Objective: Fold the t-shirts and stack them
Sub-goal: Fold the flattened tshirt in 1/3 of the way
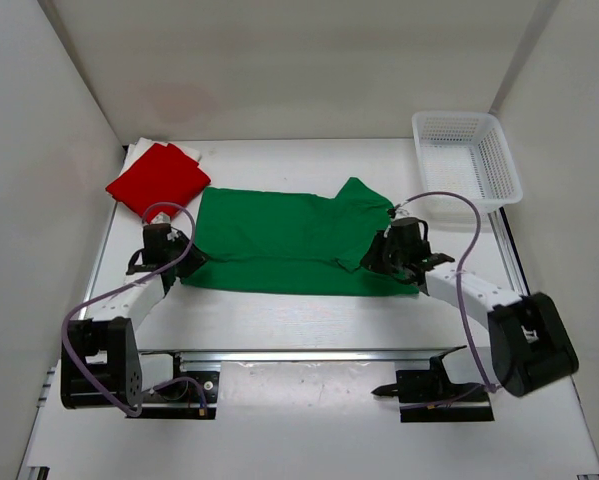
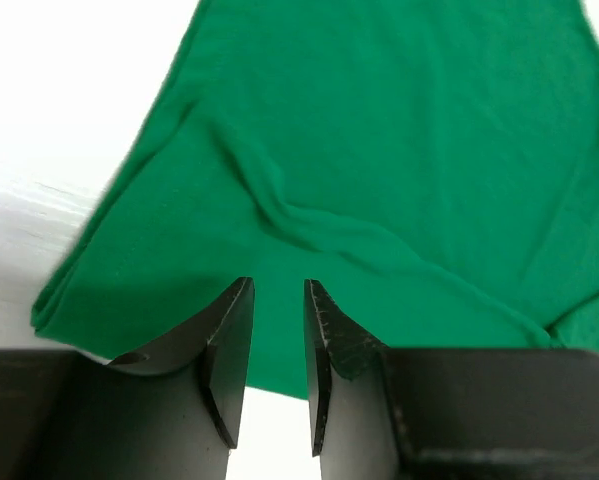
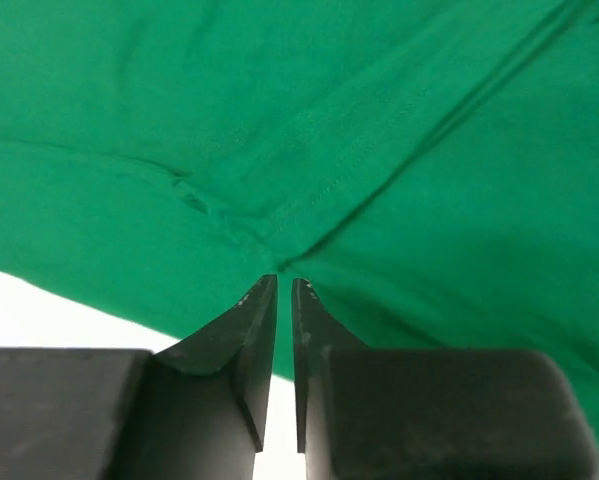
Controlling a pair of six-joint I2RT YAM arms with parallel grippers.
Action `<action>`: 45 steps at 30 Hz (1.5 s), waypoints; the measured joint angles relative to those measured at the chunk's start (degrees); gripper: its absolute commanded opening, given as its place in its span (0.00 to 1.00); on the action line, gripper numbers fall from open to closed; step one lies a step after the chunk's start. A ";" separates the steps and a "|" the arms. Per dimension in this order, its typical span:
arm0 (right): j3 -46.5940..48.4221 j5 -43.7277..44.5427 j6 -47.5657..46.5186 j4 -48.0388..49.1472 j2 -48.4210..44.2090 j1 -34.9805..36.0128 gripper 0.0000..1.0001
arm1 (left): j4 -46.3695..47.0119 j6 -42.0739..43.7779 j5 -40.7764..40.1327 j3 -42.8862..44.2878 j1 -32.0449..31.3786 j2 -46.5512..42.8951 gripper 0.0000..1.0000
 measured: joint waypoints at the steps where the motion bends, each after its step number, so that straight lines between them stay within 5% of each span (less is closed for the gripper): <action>1: 0.63 -0.09 -0.09 0.48 2.14 0.46 0.14 | 0.24 -0.46 -0.02 0.00 -0.02 0.68 0.36; 13: 1.81 -3.48 0.44 6.47 12.85 0.98 0.29 | 10.54 -6.23 2.23 -5.29 -14.10 0.28 0.34; 23: 2.45 -7.85 2.25 10.91 17.49 0.28 0.08 | 13.09 -7.30 3.72 -10.47 -7.76 -0.83 0.32; 29: 10.84 -9.77 3.02 9.97 23.21 0.42 0.07 | 11.37 -6.71 4.07 -10.88 -5.49 -5.09 0.32; 33: 19.67 -9.75 2.93 9.51 26.84 0.74 0.21 | 7.74 -4.76 4.00 -10.84 0.83 -9.38 0.33; 37: 20.48 -7.80 1.68 9.29 23.67 0.72 0.35 | 4.79 -3.50 4.17 -10.82 4.85 -10.64 0.37; 45: -2.93 -3.91 1.36 8.87 -2.64 -0.57 0.31 | -0.74 -2.34 3.54 -11.63 10.64 -10.99 0.46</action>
